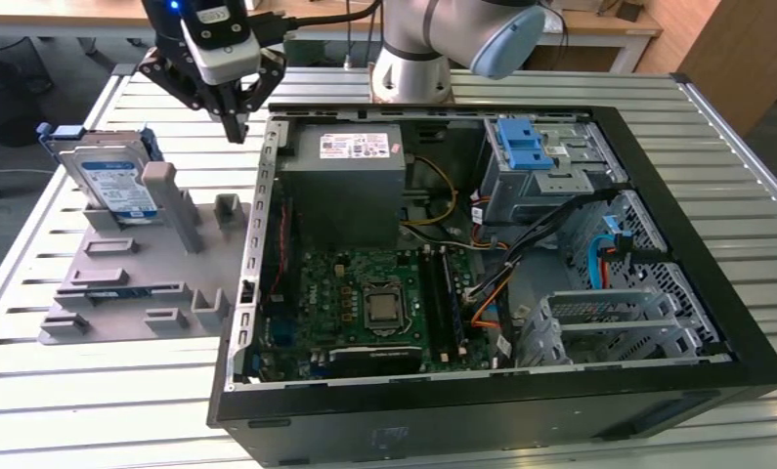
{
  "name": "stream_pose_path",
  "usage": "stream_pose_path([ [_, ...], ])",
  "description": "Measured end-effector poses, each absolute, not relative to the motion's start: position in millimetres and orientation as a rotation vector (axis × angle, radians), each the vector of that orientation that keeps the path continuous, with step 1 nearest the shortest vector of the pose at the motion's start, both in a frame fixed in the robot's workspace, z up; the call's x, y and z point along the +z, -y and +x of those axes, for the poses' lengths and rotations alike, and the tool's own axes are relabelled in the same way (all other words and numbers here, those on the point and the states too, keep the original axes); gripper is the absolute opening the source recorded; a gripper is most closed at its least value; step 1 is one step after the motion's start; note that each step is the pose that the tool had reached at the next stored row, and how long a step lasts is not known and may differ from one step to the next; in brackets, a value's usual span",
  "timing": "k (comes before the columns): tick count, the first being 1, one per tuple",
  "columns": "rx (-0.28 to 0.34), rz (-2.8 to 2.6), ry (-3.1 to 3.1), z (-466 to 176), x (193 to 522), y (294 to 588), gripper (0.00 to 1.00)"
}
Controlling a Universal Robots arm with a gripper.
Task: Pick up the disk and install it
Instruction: 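Reach for the disk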
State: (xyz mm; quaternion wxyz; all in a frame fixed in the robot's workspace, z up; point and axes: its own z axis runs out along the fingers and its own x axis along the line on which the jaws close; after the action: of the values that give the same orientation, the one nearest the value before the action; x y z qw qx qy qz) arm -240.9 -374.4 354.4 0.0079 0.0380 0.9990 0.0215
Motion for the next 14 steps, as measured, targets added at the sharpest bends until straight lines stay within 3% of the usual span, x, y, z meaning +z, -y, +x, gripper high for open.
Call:
stream_pose_path([
  [14, 0.067, 0.119, -3.123, -245.5, 353.4, 369.5, 0.11],
])
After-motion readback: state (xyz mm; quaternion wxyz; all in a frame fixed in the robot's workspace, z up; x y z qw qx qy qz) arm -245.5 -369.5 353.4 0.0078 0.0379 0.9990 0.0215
